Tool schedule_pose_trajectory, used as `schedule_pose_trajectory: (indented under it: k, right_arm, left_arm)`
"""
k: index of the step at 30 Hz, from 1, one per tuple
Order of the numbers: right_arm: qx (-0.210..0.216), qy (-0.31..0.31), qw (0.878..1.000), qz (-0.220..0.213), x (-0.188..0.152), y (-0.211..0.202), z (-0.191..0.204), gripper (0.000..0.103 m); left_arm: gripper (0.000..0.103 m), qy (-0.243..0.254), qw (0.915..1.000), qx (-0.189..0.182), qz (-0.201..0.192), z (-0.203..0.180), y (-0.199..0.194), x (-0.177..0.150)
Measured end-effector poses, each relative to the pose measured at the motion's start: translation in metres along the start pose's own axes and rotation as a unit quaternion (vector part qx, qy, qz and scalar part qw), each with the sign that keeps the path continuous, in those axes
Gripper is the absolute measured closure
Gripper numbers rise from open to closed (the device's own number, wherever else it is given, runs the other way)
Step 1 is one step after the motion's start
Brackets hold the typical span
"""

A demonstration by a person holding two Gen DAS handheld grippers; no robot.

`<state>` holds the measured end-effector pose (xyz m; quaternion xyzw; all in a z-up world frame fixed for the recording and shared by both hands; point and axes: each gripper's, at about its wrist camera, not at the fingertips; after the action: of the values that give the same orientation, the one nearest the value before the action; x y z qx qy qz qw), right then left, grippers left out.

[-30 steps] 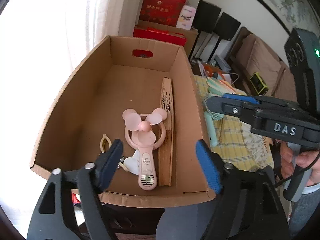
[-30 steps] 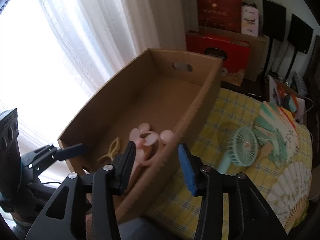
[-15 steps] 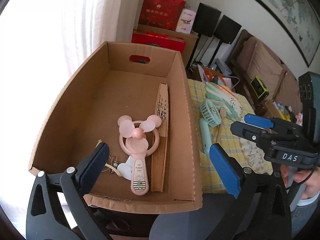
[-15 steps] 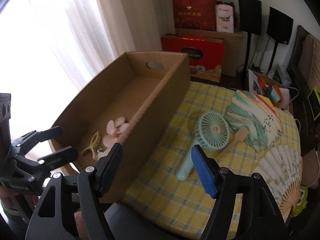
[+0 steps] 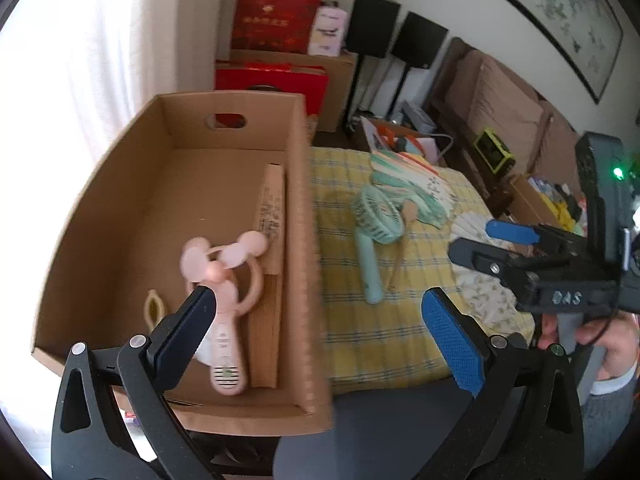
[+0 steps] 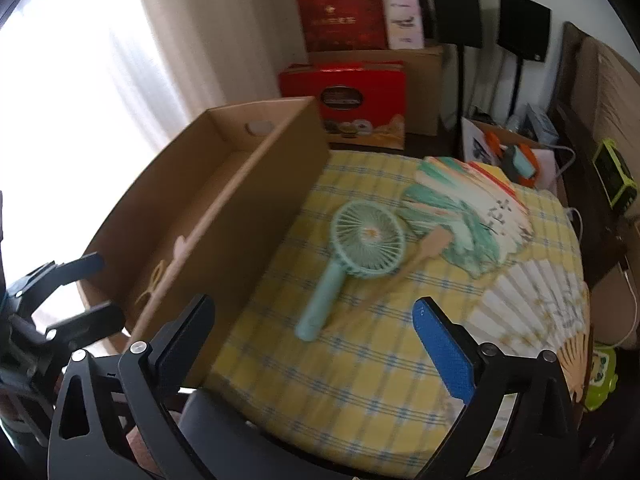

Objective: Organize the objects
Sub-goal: 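Withdraw the left gripper from the box toward the mint-green fan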

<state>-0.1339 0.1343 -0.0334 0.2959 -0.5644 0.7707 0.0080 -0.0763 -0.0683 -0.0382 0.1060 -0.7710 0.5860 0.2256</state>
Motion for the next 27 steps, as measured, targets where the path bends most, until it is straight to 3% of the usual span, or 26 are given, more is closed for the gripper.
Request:
schedule_pose_trajectory:
  k: [9, 19, 27]
  right_arm:
    - [-0.037, 0.029, 0.999, 0.001, 0.005, 0.01, -0.04, 0.001]
    - [0.023, 0.067, 0.997, 0.025, 0.031, 0.034, -0.076, 0.001]
    - [0.044, 0.054, 0.997, 0.029, 0.048, 0.071, -0.084, 0.001]
  left_arm:
    - [0.0, 0.061, 0.9981, -0.006, 0.001, -0.054, 0.019, -0.004]
    - [0.0, 0.072, 0.9969, -0.028, -0.015, -0.086, 0.045, -0.003]
    - [0.0, 0.07, 0.9971, -0.009, -0.029, -0.094, 0.06, -0.01]
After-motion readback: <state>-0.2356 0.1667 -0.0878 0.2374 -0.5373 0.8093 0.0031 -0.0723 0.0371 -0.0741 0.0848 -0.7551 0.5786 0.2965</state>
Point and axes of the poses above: each gripper's, at about its wrist camera, not at the fingertips, and y roughly the way its jaws point, z to its left, x to its top, and after that the axes turned 9 degrees about z, right-handed
